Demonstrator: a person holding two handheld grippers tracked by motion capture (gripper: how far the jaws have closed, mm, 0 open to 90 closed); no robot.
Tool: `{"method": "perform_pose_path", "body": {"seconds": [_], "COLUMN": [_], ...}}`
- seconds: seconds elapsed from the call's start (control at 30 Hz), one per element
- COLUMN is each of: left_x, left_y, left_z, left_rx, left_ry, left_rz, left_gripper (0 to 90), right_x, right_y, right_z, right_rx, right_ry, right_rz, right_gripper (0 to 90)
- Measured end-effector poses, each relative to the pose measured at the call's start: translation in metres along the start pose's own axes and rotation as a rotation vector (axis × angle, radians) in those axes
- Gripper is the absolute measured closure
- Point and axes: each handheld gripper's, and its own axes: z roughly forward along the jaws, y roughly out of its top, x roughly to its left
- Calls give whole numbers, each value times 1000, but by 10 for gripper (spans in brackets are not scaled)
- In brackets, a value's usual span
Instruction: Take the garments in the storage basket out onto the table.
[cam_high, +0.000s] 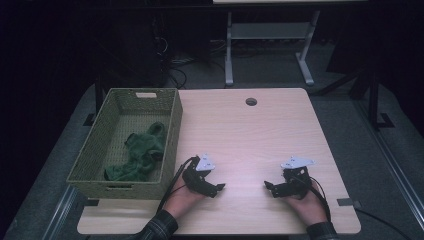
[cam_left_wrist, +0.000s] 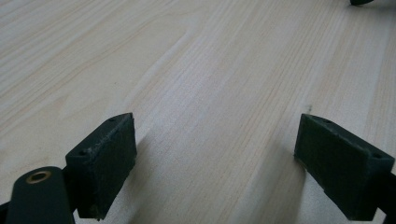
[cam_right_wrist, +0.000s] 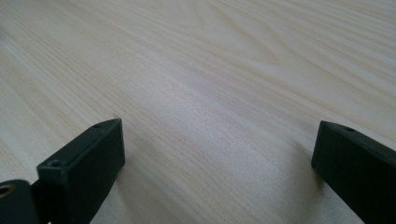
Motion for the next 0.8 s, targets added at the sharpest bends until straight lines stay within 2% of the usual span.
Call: {"method": "perform_pose_path", "body": {"seconds": [0.5, 0.63, 0.8], "left_x": [2, 2, 2], "left_y": [1, 4, 9], "left_z": [1, -1, -6], "left_rx": [0, 1, 5], "left_ry": [-17, -29, -25], "left_rz": [14, 9, 21], "left_gripper": [123, 124, 127], "right_x": [0, 0, 0], "right_y": [0, 0, 0], "right_z": [0, 0, 0], "right_rx": [3, 2, 3], "right_ry": [1, 1, 1], "right_rz": [4, 4, 4], "right_gripper": [23, 23, 23]}}
